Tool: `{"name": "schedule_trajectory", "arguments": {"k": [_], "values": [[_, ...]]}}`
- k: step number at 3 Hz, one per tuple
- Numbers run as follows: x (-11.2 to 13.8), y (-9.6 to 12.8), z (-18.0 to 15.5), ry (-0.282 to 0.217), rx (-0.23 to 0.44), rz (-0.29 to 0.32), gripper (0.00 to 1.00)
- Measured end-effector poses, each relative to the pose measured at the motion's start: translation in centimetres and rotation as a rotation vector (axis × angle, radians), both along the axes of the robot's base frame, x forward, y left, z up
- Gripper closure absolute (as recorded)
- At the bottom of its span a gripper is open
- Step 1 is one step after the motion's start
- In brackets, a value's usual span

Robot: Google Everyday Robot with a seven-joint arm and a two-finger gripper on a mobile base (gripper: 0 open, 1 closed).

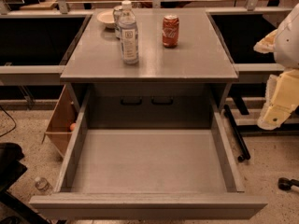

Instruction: Close top drawer

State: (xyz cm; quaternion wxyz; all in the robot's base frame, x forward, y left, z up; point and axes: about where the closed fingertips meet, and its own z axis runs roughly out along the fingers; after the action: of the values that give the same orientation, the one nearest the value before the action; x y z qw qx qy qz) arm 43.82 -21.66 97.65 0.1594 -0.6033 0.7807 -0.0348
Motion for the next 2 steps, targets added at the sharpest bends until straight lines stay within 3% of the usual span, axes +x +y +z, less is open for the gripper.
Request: {"name": "schedule_trajectory", "arguments": {"k": [2], "values": [[-1.1,0.4,-0.5,-0.02,0.006,0.005,0.0]]}}
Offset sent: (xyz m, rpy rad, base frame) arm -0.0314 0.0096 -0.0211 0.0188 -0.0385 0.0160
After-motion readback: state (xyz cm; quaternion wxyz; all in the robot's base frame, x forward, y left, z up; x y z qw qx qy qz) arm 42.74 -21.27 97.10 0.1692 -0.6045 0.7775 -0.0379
